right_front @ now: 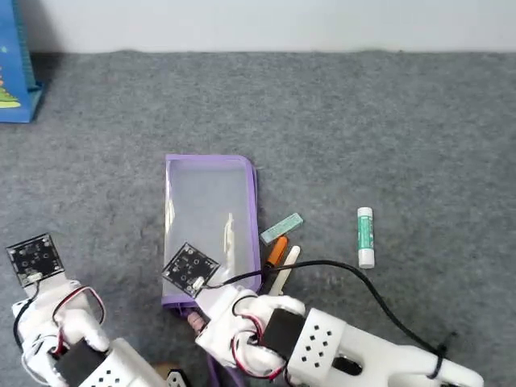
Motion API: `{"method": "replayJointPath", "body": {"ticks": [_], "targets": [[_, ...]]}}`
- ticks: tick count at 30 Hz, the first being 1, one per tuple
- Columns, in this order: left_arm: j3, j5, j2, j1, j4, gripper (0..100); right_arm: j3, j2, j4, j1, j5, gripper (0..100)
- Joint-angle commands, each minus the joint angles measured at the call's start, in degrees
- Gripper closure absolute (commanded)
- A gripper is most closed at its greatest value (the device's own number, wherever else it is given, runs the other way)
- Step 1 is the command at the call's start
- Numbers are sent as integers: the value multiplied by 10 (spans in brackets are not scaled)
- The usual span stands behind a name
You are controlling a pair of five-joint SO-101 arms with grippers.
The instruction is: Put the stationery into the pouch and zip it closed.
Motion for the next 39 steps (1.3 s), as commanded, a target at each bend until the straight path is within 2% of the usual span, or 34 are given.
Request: {"method": "replayJointPath", "body": {"ticks": [1, 6, 16, 21, 24, 30, 35, 39], "targets": [[-36, 5, 3, -4, 3, 905, -29, 19, -19, -7, -12, 887], [-28, 6, 3, -4, 8, 780, -30, 114, -67, -7, -14, 887], [-9, 6, 3, 0, 6, 779, -32, 251, -179, -21, -15, 890], [-9, 6, 3, 0, 7, 779, -32, 255, -142, -29, -10, 905], [-9, 6, 3, 1, 8, 779, -32, 225, -108, -29, -10, 998], [-9, 6, 3, 1, 10, 779, -32, 82, -43, 6, -4, 991], [-11, 6, 3, 4, 6, 779, -31, -66, -7, 80, 61, 991], [-20, 4, 3, 55, 11, 779, -29, -147, 3, 102, 79, 991]]}}
